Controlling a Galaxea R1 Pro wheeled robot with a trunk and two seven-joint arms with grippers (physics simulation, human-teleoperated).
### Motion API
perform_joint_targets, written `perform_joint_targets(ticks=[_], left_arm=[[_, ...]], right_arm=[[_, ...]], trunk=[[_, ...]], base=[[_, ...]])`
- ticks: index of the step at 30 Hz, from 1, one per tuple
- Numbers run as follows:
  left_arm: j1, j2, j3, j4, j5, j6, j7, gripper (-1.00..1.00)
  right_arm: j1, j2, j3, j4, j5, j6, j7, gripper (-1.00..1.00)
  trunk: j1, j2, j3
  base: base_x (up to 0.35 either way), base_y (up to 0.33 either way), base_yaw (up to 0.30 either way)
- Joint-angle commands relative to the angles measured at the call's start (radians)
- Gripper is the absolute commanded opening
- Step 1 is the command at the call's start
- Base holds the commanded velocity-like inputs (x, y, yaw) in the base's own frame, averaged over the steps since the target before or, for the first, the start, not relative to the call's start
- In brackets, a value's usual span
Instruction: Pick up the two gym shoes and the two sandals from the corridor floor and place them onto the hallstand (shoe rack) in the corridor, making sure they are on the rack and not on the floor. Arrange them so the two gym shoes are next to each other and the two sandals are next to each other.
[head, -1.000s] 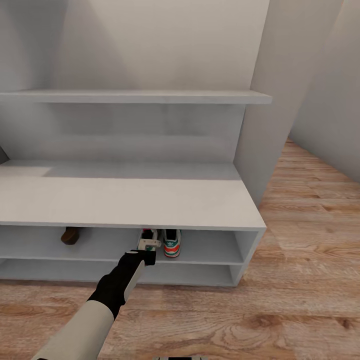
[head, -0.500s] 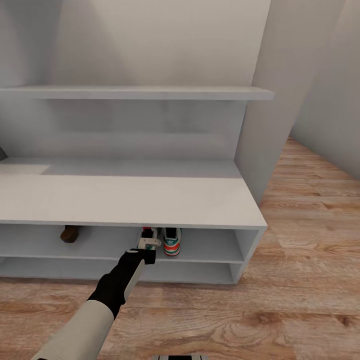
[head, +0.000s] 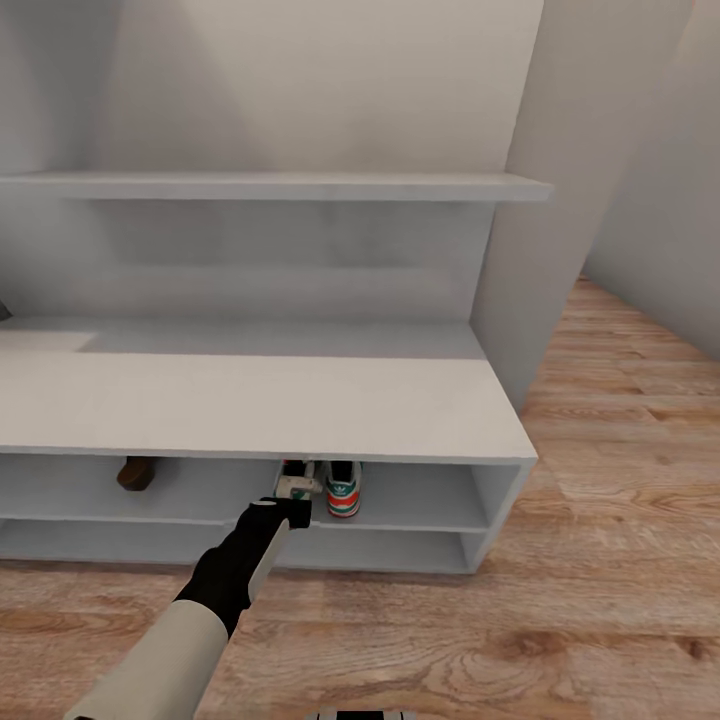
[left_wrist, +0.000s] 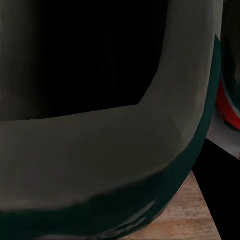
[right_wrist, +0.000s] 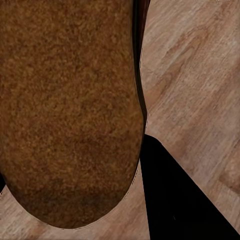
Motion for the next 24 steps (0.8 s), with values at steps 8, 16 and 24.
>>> perform_joint_targets(ticks=[8, 16, 24], left_arm=[[0.0, 0.001, -0.003, 0.009, 0.025, 0.003, 0.007, -1.0], [0.0, 0.001, -0.003, 0.009, 0.025, 0.002, 0.007, -1.0], [0.0, 0.001, -0.004, 0.009, 0.025, 0.002, 0.007, -1.0]], right_arm=[[-0.002, 0.0, -0.005, -0.001, 0.003, 0.006, 0.003, -1.0], [-0.002, 0.0, -0.005, -0.001, 0.003, 0.006, 0.003, -1.0], [-0.002, 0.0, -0.005, -0.001, 0.003, 0.006, 0.003, -1.0]], trunk=[[0.0, 0.0, -0.001], [0.0, 0.0, -0.001], [0.0, 0.0, -0.001]], base=[[0.127, 0.0, 0.0], [0.046, 0.0, 0.0], [0.038, 0.0, 0.0]])
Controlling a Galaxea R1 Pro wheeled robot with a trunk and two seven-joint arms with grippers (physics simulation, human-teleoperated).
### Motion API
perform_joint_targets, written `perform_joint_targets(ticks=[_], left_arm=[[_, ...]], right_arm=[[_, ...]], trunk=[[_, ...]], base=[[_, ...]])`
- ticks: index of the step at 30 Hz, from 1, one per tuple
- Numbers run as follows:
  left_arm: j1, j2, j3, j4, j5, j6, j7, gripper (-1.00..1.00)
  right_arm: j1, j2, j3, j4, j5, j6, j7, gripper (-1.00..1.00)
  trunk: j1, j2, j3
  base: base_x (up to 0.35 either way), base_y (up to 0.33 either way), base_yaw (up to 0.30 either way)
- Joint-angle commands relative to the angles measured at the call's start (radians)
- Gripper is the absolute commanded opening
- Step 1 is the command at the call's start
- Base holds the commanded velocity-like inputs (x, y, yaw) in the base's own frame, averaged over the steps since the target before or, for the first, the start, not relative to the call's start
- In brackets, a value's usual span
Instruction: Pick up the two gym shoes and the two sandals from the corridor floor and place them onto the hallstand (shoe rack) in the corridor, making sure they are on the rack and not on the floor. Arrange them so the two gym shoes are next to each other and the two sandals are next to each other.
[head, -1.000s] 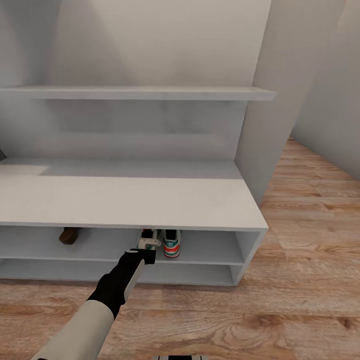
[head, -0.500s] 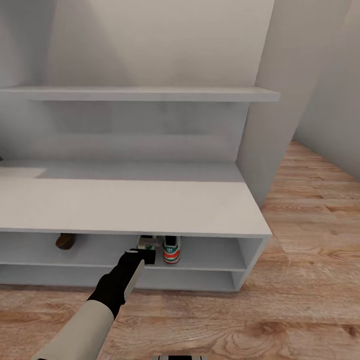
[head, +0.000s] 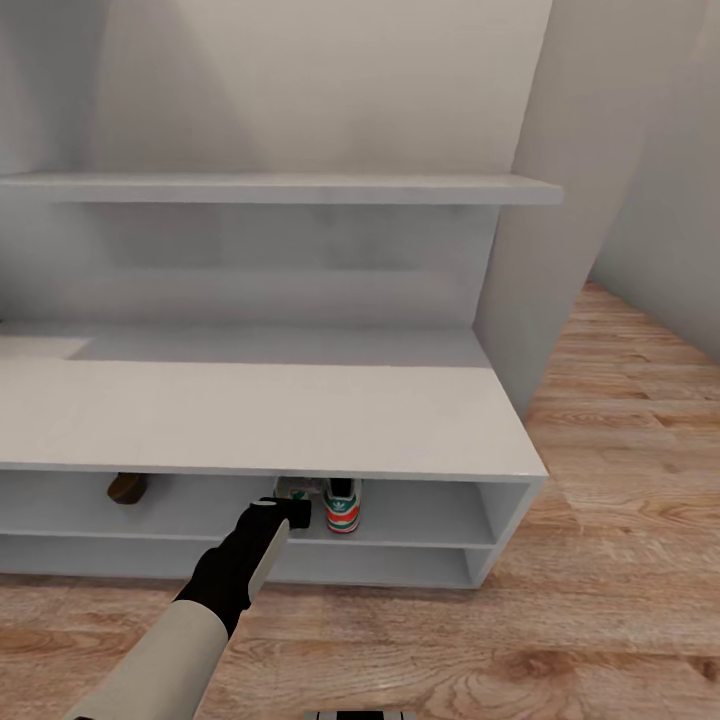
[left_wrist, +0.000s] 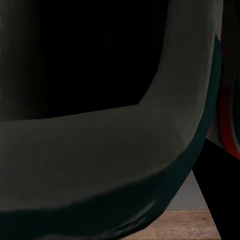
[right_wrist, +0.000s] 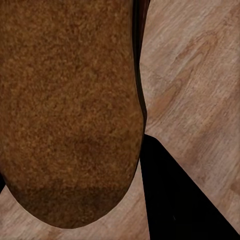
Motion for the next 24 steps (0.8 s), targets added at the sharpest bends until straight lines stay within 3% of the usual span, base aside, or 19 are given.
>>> perform_joint_targets(ticks=[1, 24], left_arm=[[0.0, 0.001, -0.003, 0.009, 0.026, 0.002, 0.007, -1.0], [0.0, 0.001, -0.003, 0.009, 0.026, 0.003, 0.007, -1.0]], right_arm=[[-0.002, 0.0, -0.005, -0.001, 0.003, 0.006, 0.003, -1.0], [-0.002, 0.0, -0.005, -0.001, 0.003, 0.006, 0.003, -1.0]], trunk=[[0.0, 0.0, -0.001], [0.0, 0.0, -0.001]], base=[[0.0, 0.0, 0.0], [0.02, 0.0, 0.0]])
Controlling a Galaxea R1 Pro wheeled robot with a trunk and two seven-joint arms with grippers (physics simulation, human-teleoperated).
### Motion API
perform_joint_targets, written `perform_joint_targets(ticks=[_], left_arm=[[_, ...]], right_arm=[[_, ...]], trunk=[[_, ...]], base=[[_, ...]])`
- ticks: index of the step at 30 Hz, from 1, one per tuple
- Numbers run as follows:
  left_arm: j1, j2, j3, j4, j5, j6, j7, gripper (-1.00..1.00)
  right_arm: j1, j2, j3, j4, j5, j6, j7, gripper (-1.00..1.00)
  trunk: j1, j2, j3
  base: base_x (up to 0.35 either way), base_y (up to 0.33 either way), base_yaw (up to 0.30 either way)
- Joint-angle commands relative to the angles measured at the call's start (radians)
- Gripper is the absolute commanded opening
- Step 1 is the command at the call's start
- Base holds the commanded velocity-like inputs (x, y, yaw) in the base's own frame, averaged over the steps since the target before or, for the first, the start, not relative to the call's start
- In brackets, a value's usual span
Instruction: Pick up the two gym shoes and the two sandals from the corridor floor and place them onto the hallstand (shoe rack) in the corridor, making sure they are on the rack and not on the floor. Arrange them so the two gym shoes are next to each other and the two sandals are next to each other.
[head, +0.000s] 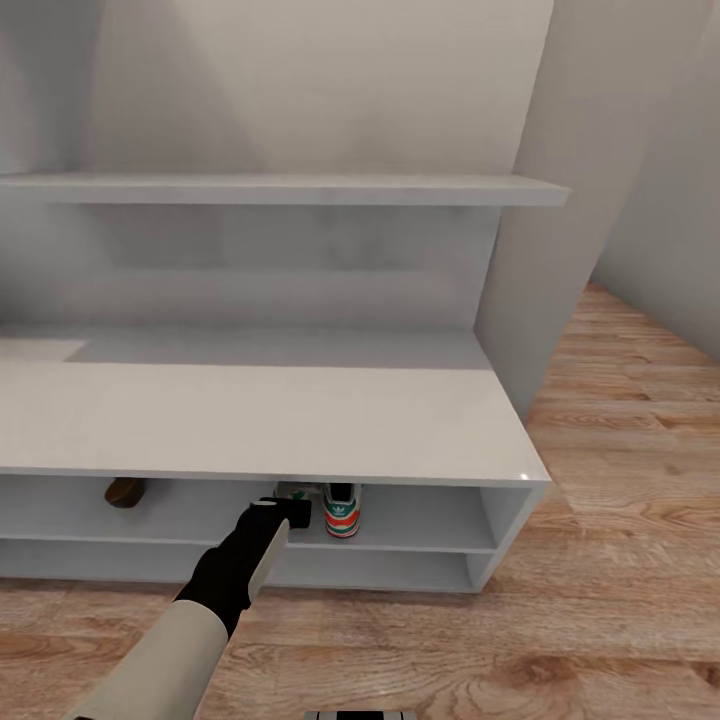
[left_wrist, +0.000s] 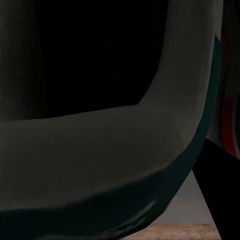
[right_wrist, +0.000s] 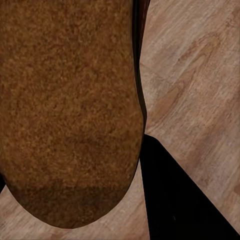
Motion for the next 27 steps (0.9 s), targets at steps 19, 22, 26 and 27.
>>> perform_joint_targets(ticks=[19, 22, 26, 27], left_arm=[[0.0, 0.001, -0.002, 0.01, 0.027, 0.002, 0.006, 1.0], [0.0, 0.002, -0.002, 0.01, 0.027, 0.002, 0.006, 1.0], [0.0, 0.001, -0.002, 0.01, 0.027, 0.002, 0.006, 1.0], [0.0, 0.001, -0.002, 0.01, 0.027, 0.002, 0.006, 1.0]], right_arm=[[-0.002, 0.0, -0.005, -0.001, 0.003, 0.006, 0.003, -1.0], [-0.002, 0.0, -0.005, -0.001, 0.003, 0.006, 0.003, -1.0], [-0.002, 0.0, -0.005, -0.001, 0.003, 0.006, 0.003, -1.0], [-0.002, 0.0, -0.005, -0.001, 0.003, 0.006, 0.003, -1.0]], trunk=[[0.0, 0.0, -0.001], [0.0, 0.0, -0.001], [0.0, 0.0, -0.001], [0.0, 0.0, -0.001]], base=[[0.0, 0.0, 0.0], [0.0, 0.0, 0.0], [0.0, 0.0, 0.0], [-0.018, 0.0, 0.0]])
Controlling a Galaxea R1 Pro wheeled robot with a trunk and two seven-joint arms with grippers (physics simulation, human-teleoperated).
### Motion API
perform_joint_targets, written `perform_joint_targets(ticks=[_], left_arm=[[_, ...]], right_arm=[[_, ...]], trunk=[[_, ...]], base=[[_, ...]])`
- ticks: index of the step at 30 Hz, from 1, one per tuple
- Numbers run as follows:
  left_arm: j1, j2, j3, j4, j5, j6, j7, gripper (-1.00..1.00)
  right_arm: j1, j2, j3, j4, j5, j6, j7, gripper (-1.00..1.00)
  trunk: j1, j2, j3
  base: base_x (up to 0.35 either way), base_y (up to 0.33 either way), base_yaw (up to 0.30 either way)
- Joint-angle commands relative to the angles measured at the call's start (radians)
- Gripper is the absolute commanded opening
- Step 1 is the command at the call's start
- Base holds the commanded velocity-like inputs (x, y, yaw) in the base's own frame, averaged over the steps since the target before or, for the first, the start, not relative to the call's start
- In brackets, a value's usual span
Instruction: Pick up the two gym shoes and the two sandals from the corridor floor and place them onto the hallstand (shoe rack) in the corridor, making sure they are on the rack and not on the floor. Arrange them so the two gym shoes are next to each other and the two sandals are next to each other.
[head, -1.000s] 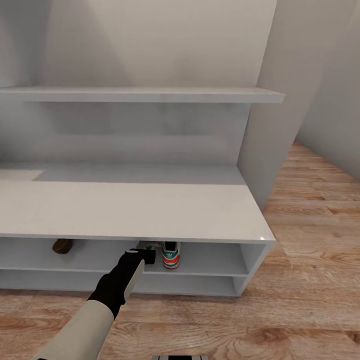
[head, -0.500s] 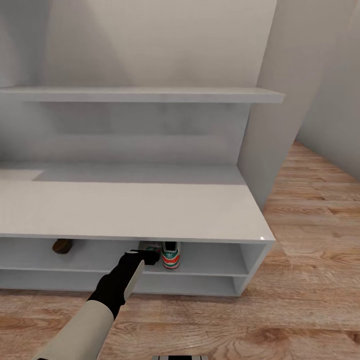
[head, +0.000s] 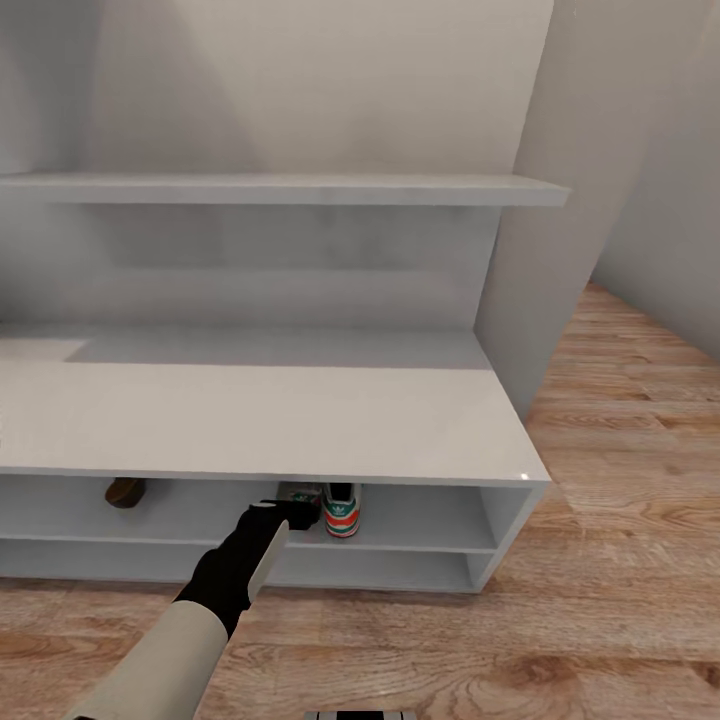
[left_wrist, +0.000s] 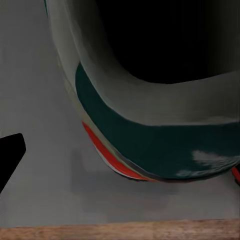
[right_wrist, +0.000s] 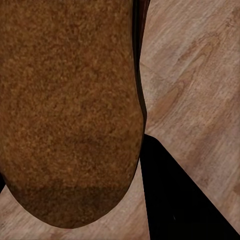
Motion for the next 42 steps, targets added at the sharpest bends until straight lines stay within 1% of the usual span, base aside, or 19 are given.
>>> perform_joint_targets(ticks=[1, 14, 23, 24, 25, 26, 30, 31, 36, 39, 42], left_arm=[[-0.001, 0.001, -0.003, -0.001, 0.011, 0.004, 0.009, 1.0], [0.0, 0.001, -0.003, -0.002, 0.011, 0.004, 0.009, 1.0], [0.0, 0.002, -0.004, -0.003, 0.011, 0.002, 0.009, 1.0], [0.0, 0.005, -0.004, -0.003, 0.011, -0.003, 0.008, 1.0], [0.0, 0.034, -0.005, -0.001, 0.016, -0.041, 0.005, 1.0], [0.001, 0.037, -0.005, -0.002, 0.017, -0.045, 0.005, 1.0], [0.001, 0.043, -0.005, -0.002, 0.018, -0.052, 0.003, 1.0], [0.001, 0.049, -0.003, -0.002, 0.019, -0.053, 0.003, 1.0], [0.001, 0.051, -0.002, -0.003, 0.02, -0.053, 0.003, 1.0], [0.002, 0.057, 0.0, -0.002, 0.021, -0.054, 0.003, 1.0], [0.002, 0.061, 0.01, -0.001, 0.021, -0.063, 0.003, 1.0]], right_arm=[[-0.002, 0.0, -0.005, -0.001, 0.003, 0.006, 0.003, -1.0], [-0.002, 0.0, -0.005, -0.001, 0.003, 0.006, 0.003, -1.0], [-0.002, 0.0, -0.007, 0.001, 0.003, 0.006, 0.002, -1.0], [-0.002, 0.0, -0.007, 0.002, 0.003, 0.005, 0.002, -1.0], [-0.002, 0.0, -0.007, 0.002, 0.003, 0.005, 0.002, -1.0], [-0.002, 0.0, -0.007, 0.001, 0.003, 0.005, 0.002, -1.0], [-0.002, 0.0, -0.007, 0.001, 0.003, 0.005, 0.002, -1.0], [-0.002, 0.0, -0.007, 0.0, 0.003, 0.005, 0.002, -1.0], [-0.002, 0.0, -0.007, -0.001, 0.003, 0.005, 0.0, -1.0], [-0.002, 0.0, -0.007, 0.0, 0.003, 0.005, 0.0, -1.0], [-0.002, 0.0, -0.008, 0.001, 0.002, 0.002, -0.001, -1.0]], trunk=[[0.0, 0.0, -0.001], [0.0, 0.0, -0.001], [0.0, 0.0, -0.001], [0.0, 0.0, -0.001], [0.0, 0.0, -0.001], [0.0, 0.0, -0.001], [0.0, 0.0, -0.001], [0.0, 0.0, -0.001], [0.0, 0.0, -0.001], [0.0, 0.0, -0.001], [0.0, 0.0, -0.001]], base=[[-0.088, 0.0, 0.0], [-0.282, 0.0, 0.0], [-0.048, 0.0, 0.0], [-0.002, 0.0, 0.0], [0.0, 0.0, 0.0], [0.0, 0.0, 0.0], [0.0, 0.006, 0.0], [-0.016, 0.208, 0.0], [-0.091, 0.271, 0.0], [-0.135, 0.296, 0.0], [-0.142, 0.299, 0.0]])
